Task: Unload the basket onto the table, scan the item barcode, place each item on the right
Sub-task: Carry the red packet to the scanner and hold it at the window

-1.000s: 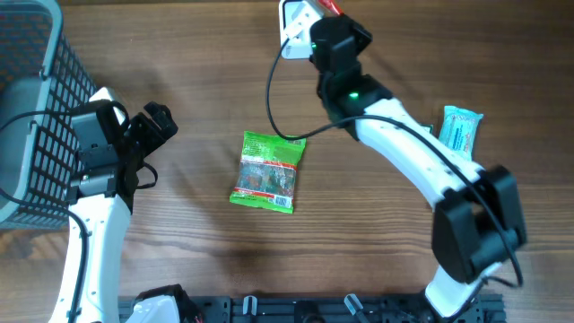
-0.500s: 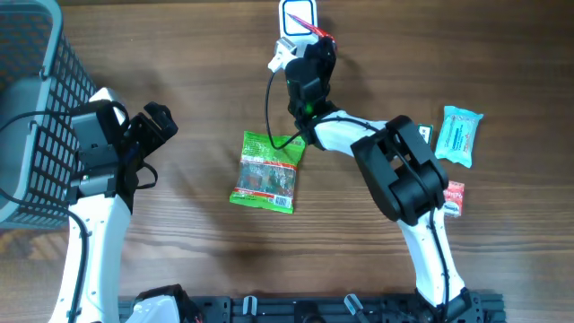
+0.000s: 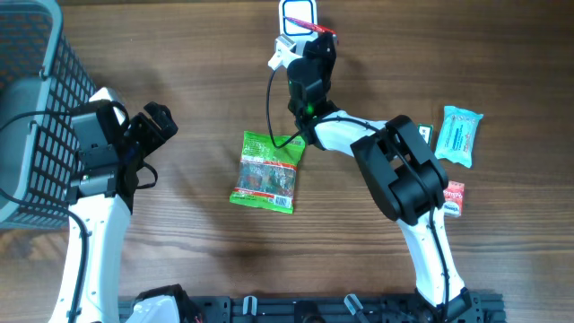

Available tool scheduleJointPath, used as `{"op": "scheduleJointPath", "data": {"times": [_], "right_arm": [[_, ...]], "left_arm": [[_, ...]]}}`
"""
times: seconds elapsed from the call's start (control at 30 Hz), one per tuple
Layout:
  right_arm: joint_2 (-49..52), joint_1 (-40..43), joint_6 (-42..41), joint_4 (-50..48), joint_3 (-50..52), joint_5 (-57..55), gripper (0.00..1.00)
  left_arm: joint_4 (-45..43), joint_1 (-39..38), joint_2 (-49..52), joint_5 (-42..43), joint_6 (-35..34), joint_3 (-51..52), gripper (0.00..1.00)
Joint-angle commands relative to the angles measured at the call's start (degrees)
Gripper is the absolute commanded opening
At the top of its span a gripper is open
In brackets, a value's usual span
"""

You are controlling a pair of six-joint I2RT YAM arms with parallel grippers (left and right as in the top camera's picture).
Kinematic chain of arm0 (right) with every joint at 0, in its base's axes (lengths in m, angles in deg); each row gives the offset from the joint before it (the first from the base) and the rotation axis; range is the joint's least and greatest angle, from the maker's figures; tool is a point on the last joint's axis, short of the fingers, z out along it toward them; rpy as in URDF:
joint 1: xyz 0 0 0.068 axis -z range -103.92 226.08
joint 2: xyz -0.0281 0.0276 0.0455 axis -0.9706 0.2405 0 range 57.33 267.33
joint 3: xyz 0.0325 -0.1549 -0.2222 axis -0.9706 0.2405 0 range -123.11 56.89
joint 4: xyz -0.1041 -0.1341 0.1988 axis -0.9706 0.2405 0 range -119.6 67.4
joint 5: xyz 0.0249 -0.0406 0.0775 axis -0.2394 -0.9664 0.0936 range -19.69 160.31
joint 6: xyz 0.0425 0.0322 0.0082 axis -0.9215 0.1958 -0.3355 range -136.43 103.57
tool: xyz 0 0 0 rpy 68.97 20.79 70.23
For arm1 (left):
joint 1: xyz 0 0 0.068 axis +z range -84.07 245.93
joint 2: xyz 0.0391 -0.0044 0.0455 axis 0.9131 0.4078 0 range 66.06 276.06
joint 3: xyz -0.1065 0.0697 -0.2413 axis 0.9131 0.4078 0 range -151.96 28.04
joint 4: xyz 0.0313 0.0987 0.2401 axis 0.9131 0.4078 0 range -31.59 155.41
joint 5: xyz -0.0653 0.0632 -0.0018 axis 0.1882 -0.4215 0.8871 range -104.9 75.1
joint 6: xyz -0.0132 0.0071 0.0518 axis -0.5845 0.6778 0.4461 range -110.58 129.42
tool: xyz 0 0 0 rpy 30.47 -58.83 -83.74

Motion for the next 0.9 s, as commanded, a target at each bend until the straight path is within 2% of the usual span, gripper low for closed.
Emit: {"op": "scheduleJointPath", "data": {"times": [0.0, 0.17, 0.33, 0.5, 0.7, 0.87], "right_arm": [[0.46, 0.37, -4.87, 1.44, -0.59, 0.26, 0.04], [0.46, 1.11, -4.92, -0.52, -0.59, -1.90, 0.04], [0.46, 2.38, -8.37, -2.05, -0.59, -5.27, 0.04], [0.46, 1.97, -8.76, 0.24, -0.59, -4.00, 0.04], [0.52, 1.57, -9.05, 9.07, -0.57, -2.49, 0.04], [0.52, 1.57, -9.05, 9.31, -0.57, -2.47, 0.04]], "left_arm": [[-0.17, 0.20, 0.09, -0.33, 0.87, -0.46, 1.00], [-0.17, 0.20, 0.09, -0.33, 0.85, -0.46, 1.00], [-0.15, 0.20, 0.09, -0.33, 0.87, -0.46, 1.00], [-0.17, 0.20, 0.09, -0.35, 0.87, -0.46, 1.00], [-0.17, 0.20, 0.09, -0.35, 0.87, -0.46, 1.00], [-0.17, 0.20, 0.09, -0.33, 0.87, -0.46, 1.00]]}}
